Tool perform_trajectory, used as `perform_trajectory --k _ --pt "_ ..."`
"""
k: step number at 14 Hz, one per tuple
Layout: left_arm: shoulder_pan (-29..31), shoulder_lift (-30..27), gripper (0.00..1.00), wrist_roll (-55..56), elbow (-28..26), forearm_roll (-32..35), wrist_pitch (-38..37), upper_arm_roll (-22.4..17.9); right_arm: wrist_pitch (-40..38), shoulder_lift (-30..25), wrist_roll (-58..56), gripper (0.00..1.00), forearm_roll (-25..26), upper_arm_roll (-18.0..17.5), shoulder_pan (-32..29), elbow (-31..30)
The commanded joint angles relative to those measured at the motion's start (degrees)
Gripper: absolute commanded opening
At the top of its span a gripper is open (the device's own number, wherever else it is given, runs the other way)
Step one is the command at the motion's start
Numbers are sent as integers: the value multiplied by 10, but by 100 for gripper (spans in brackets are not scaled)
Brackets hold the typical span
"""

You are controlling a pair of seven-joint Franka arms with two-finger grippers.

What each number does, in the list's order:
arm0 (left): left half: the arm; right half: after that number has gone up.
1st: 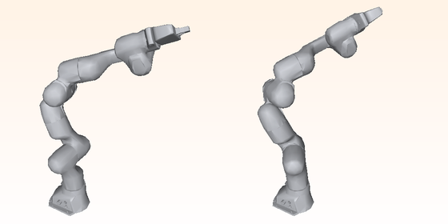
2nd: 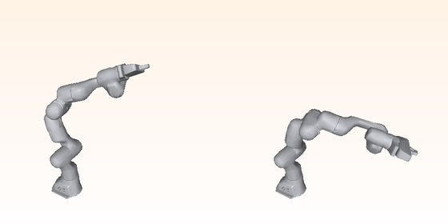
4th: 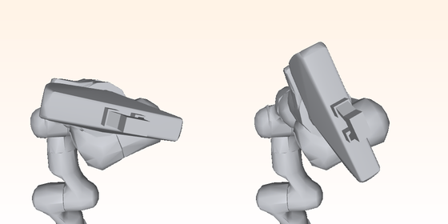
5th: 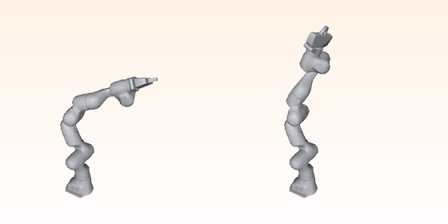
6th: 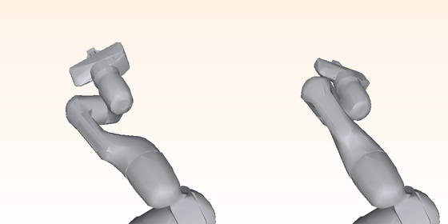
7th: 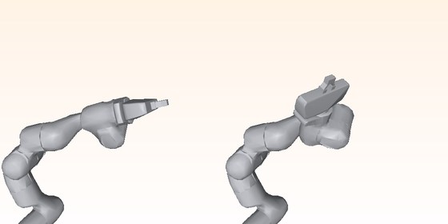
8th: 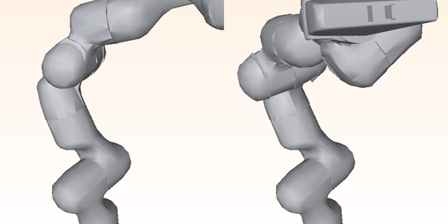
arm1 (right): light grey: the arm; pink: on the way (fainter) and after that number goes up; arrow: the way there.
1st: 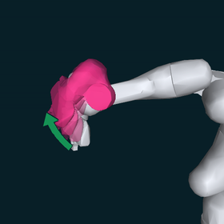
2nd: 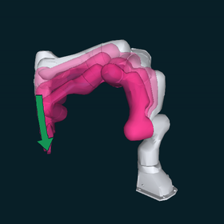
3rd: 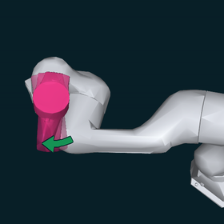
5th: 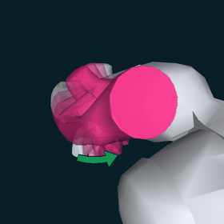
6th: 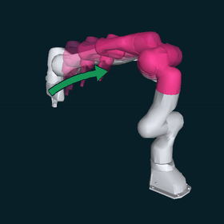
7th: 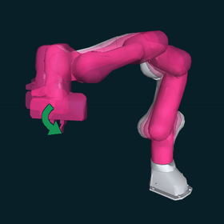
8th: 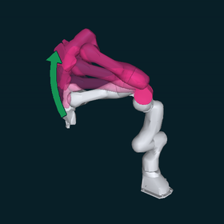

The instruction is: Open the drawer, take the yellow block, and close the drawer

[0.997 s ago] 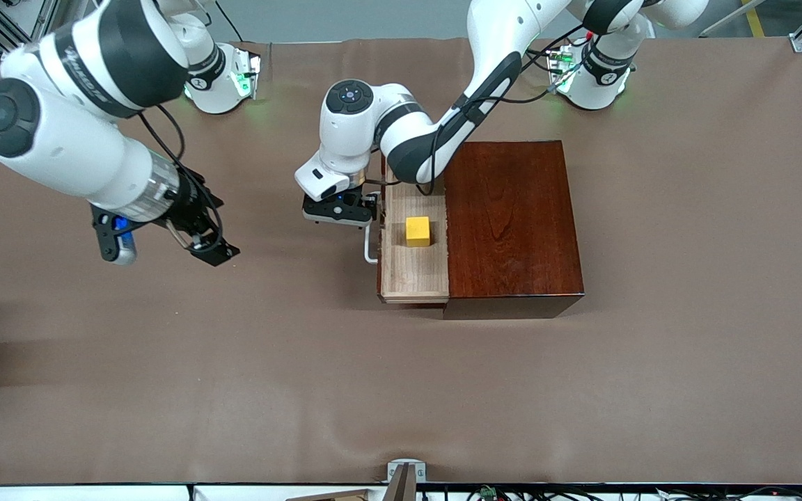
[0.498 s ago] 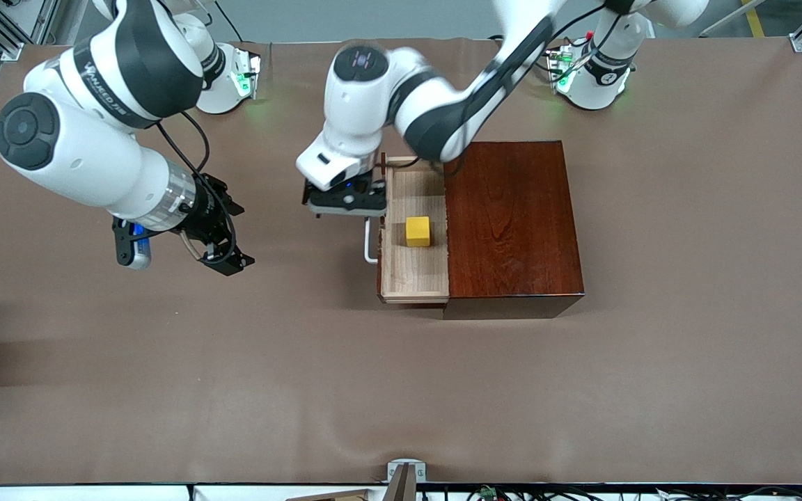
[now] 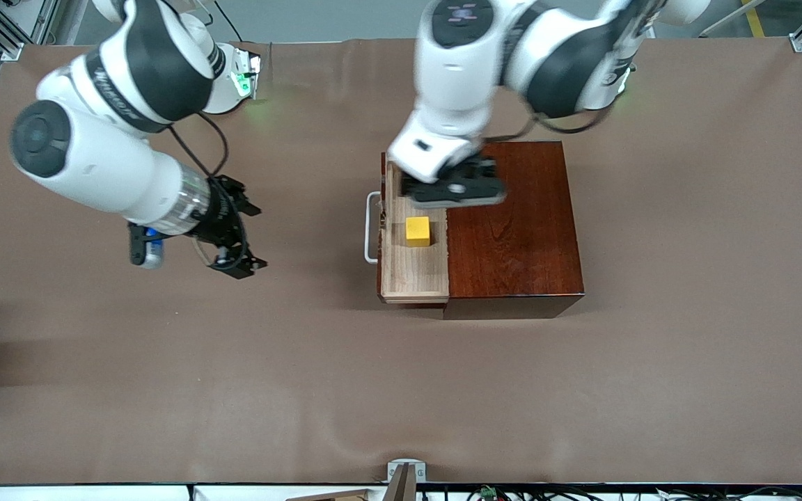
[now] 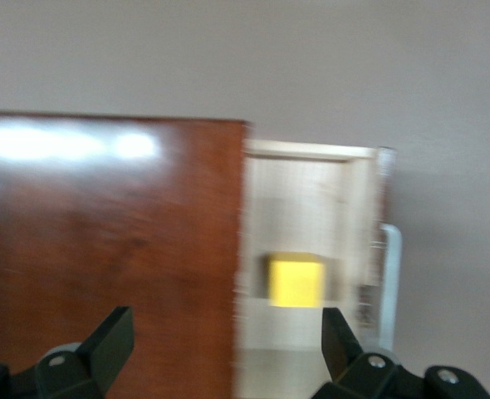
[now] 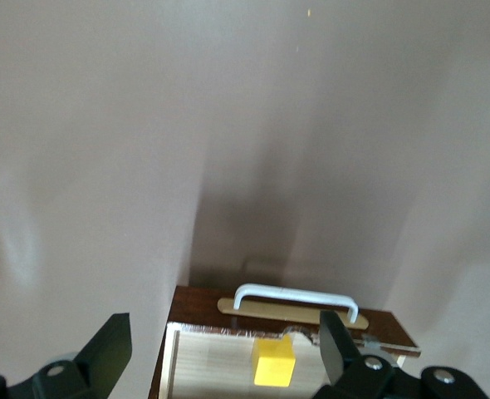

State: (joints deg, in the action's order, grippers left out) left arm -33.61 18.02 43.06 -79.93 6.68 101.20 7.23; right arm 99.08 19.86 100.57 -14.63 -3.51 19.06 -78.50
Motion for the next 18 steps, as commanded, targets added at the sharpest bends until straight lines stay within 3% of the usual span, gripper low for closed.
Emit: perform_trajectory --k 1,3,5,10,18 --pt "84 -139 100 -125 -145 -7 6 4 13 40 58 100 0 4 39 41" --pt "155 -194 100 -214 -188 -15 5 6 22 51 88 100 27 3 62 41" --pt "208 -230 100 -285 -197 -28 -19 5 23 62 117 100 45 4 90 41" --pt "330 -258 100 -421 -193 -67 -62 3 74 97 171 100 60 4 141 41" --pt "348 -192 100 -431 -151 -79 -59 2 150 168 263 100 108 5 215 41"
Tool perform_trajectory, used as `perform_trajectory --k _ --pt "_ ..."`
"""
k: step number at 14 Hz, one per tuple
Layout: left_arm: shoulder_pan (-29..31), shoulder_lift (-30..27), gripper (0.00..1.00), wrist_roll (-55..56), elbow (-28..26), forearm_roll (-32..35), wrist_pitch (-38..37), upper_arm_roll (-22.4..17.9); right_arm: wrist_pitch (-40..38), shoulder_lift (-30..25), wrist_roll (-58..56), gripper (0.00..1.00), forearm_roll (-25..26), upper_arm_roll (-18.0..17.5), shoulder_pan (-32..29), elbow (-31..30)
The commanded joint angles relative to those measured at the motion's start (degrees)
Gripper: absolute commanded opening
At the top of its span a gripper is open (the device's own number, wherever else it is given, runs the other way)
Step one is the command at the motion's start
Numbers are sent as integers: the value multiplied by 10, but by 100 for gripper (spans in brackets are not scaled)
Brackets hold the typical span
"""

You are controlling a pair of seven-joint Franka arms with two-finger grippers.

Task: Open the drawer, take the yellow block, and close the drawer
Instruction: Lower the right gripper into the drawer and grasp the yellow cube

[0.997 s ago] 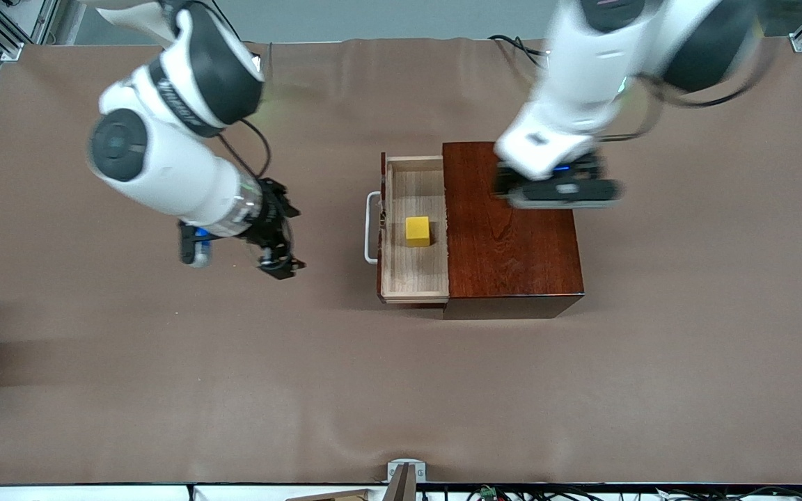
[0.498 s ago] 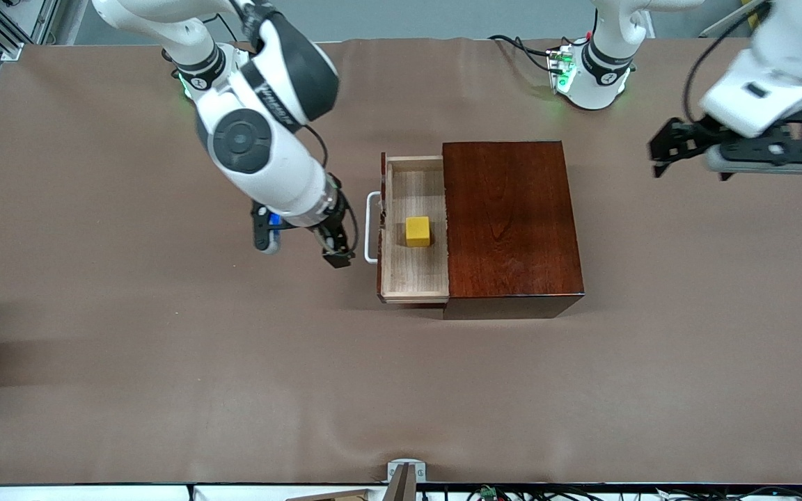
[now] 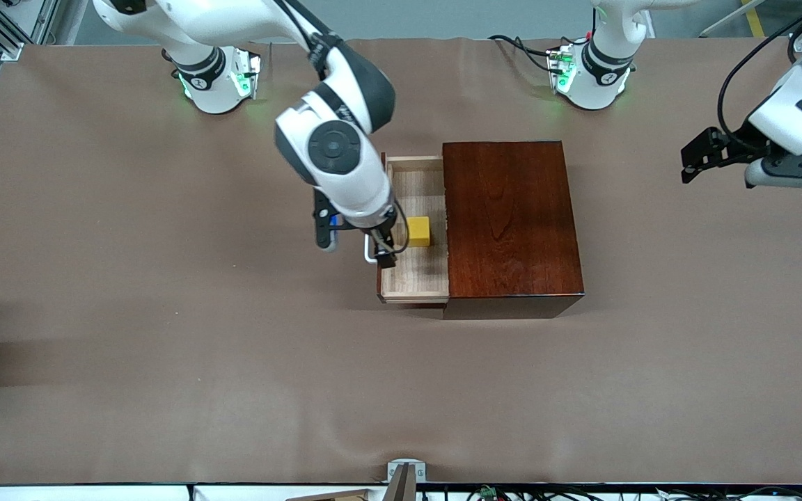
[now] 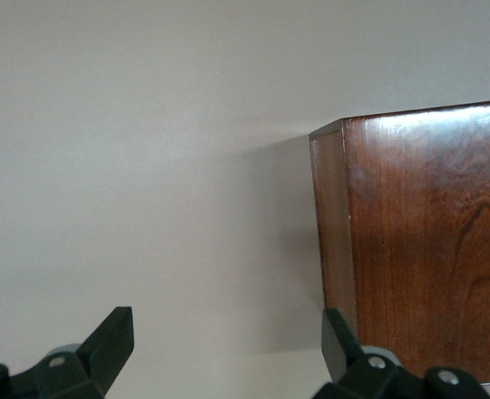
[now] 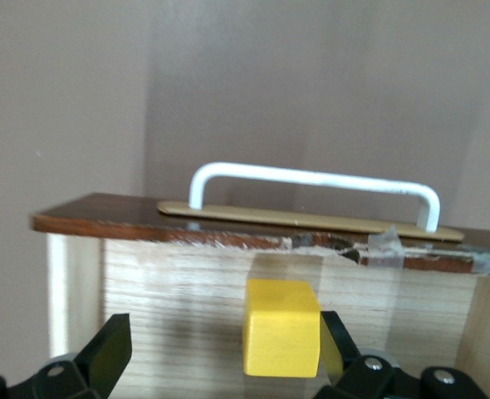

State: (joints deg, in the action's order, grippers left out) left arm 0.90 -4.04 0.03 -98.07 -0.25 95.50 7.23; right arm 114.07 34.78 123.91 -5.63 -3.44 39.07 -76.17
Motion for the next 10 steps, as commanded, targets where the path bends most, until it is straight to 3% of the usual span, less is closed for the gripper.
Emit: perform_trajectory --k 1,4,10 --pt "2 40 100 1 45 -11 -2 2 0 22 32 100 23 5 21 18" --pt "3 82 100 -3 90 -9 -2 2 -1 28 34 100 23 5 22 15" --pt "10 82 100 1 88 -9 -6 2 -1 42 49 100 28 5 48 11"
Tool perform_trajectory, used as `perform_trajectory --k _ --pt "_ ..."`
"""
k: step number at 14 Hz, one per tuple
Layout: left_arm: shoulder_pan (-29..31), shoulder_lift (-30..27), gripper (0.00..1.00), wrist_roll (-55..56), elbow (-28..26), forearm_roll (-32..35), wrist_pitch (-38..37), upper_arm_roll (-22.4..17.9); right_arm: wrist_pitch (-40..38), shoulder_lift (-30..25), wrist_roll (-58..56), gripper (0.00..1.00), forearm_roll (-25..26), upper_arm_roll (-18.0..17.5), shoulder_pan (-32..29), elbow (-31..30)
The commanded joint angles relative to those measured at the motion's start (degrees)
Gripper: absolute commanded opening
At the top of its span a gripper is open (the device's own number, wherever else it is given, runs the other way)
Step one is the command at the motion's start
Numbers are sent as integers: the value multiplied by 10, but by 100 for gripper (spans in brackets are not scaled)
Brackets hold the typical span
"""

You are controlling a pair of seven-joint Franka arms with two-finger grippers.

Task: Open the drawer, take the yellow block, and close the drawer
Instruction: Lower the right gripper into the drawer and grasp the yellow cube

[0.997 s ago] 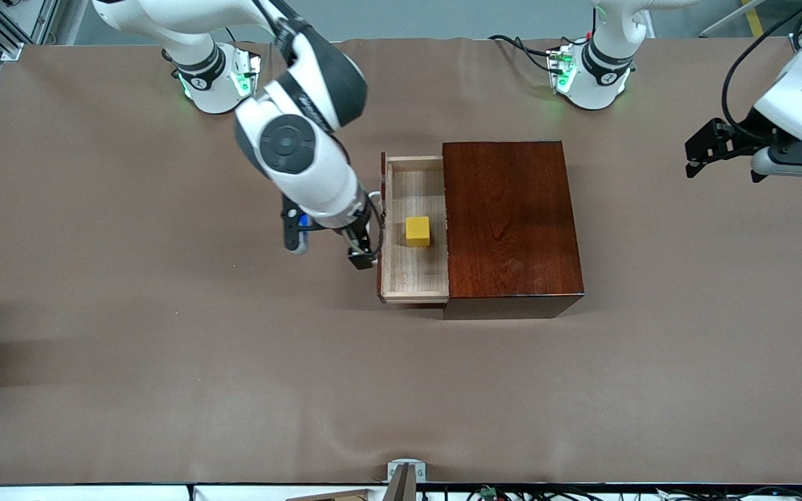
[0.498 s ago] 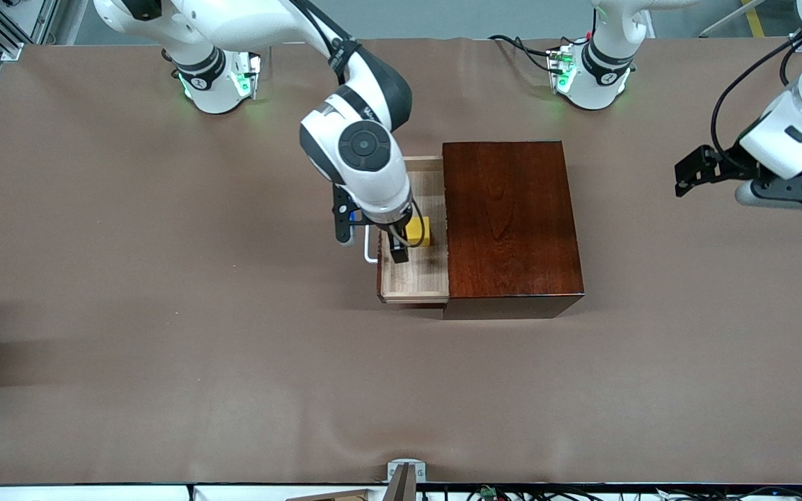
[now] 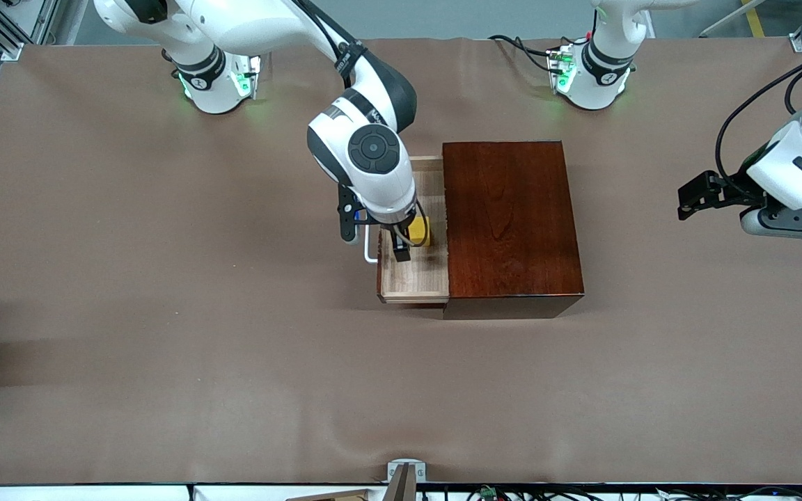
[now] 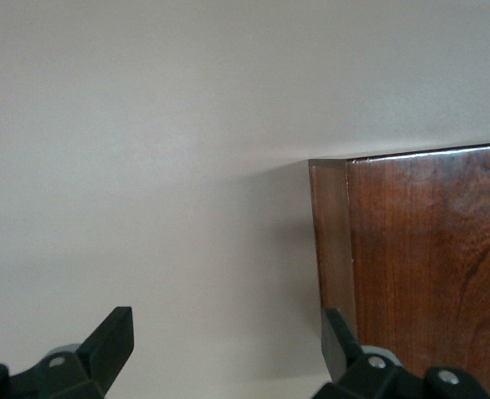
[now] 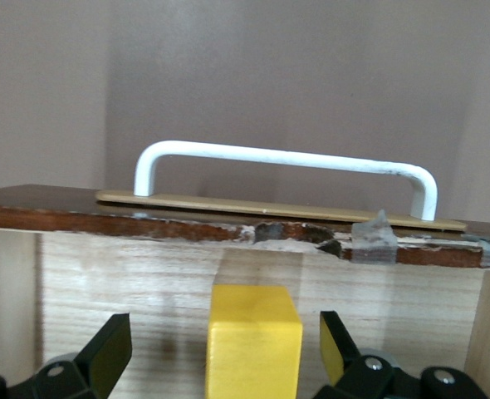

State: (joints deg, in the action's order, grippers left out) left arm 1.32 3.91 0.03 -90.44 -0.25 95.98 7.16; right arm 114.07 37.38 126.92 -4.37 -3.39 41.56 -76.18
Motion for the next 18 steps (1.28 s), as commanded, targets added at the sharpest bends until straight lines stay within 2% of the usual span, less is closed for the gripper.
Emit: perform_trajectory --k 1,4,8,9,10,11,18 --pt "6 2 100 1 11 -9 -11 2 0 22 21 100 20 4 26 11" --pt "6 2 100 1 11 -9 -11 2 32 37 31 100 19 4 43 11" --pt "6 1 100 -1 12 -9 -11 2 35 44 43 100 22 5 52 11" --pt "5 1 100 -1 12 -9 -11 3 35 44 42 68 24 5 45 11" --pt "5 1 100 -1 12 -9 -11 3 36 44 40 28 24 5 40 12" --pt "5 1 100 -1 12 -10 -11 3 35 43 39 0 26 5 31 13" --pt "4 1 100 0 13 -10 -11 3 5 0 20 0 26 7 12 33"
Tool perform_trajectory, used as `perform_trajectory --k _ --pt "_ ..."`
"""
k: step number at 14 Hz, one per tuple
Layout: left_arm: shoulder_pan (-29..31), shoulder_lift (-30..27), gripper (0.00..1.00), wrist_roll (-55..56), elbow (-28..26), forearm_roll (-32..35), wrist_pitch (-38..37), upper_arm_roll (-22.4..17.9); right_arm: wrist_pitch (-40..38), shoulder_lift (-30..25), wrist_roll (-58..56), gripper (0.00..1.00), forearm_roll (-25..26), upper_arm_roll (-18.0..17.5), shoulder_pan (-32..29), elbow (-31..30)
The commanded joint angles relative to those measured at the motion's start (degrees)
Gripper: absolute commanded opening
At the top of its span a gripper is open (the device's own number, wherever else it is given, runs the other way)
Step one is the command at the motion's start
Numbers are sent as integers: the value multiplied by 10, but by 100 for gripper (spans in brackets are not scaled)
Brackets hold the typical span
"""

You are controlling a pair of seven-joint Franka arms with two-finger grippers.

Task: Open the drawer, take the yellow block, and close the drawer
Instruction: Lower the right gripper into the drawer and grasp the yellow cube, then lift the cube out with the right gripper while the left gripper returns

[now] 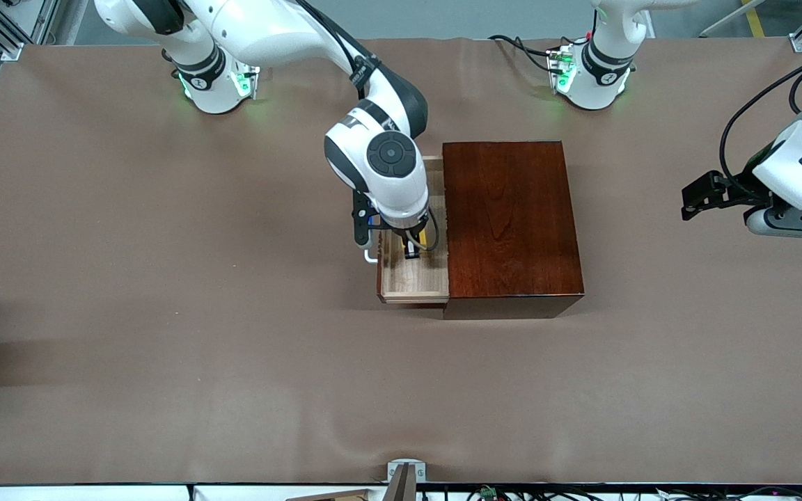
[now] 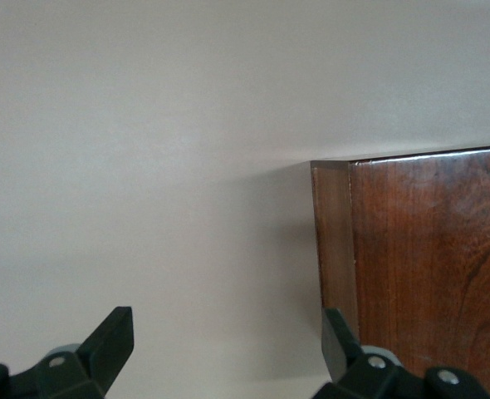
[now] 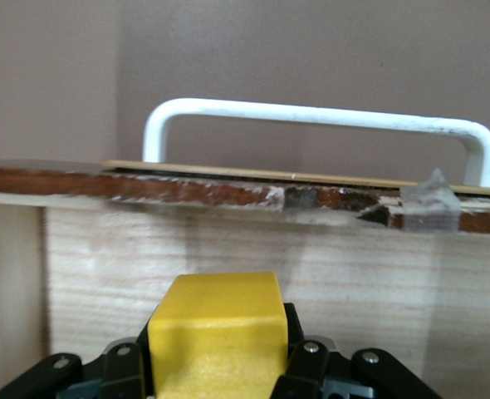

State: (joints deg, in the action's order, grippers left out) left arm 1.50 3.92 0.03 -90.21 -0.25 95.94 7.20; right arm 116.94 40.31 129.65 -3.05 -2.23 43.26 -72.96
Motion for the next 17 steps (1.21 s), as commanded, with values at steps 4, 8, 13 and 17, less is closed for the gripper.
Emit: perform_trajectory --k 4,8,13,17 --pt "1 1 100 2 13 -10 -10 6 -93 -95 -117 0 9 -8 -35 5" --pt "-5 -4 100 12 13 -8 -10 11 -113 -113 -273 0 3 -8 -100 4" --pt "-6 -8 100 11 14 -10 -11 68 -111 -110 -454 0 3 -8 -170 -6" --pt "-7 -5 100 14 14 -10 -10 155 -99 -103 -611 0 -2 -8 -236 -6"
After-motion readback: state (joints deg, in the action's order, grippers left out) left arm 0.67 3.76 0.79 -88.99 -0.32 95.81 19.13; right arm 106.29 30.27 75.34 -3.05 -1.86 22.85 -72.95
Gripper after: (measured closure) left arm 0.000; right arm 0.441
